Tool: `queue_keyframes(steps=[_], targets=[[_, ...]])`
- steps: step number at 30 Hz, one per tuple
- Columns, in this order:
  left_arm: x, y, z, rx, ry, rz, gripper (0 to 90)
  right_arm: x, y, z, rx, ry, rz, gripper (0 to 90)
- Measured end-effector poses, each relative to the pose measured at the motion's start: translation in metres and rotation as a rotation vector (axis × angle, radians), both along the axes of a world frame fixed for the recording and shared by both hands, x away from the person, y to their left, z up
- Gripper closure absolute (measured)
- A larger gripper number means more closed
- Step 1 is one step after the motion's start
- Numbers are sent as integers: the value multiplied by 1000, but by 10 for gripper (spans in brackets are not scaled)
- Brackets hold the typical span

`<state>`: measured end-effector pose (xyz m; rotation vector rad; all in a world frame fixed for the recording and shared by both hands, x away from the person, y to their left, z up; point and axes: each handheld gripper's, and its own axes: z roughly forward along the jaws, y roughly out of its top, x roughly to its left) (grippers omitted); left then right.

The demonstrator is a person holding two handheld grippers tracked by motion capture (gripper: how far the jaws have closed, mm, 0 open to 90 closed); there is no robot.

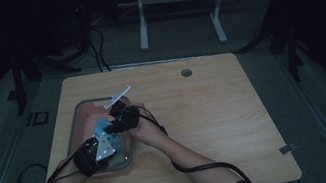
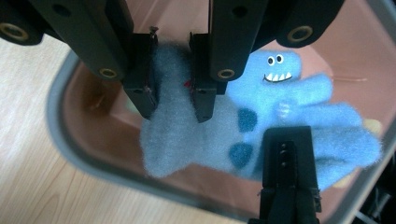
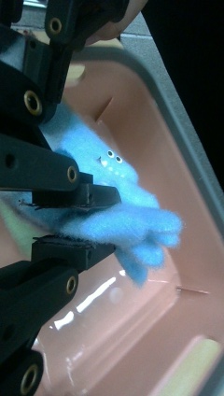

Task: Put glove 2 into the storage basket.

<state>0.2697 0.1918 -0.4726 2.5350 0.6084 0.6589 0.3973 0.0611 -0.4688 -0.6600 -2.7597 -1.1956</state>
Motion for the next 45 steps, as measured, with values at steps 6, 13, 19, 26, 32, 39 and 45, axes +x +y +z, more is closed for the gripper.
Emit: queue_keyframes(steps=[6, 13, 19, 26, 32, 39, 45], targets=[[8, 0, -13, 15, 46, 2, 760, 4, 7, -15, -45, 5, -7, 773], [17, 0, -23, 14, 89, 12, 742, 8, 9, -25, -94, 13, -12, 648], [17, 1, -23, -12, 89, 33, 720, 9, 3, -22, -89, 1, -25, 482], [15, 5, -18, -45, 86, 87, 433, 5, -16, -7, -46, -42, -31, 363], [14, 13, -1, -139, 48, 181, 204, 0, -33, 5, -3, -35, -5, 246], [8, 2, 13, -224, 24, 194, 78, -8, -53, 18, 62, -27, 28, 193], [4, -18, 20, -300, 7, 163, 46, -15, -78, 23, 78, -60, 24, 148]])
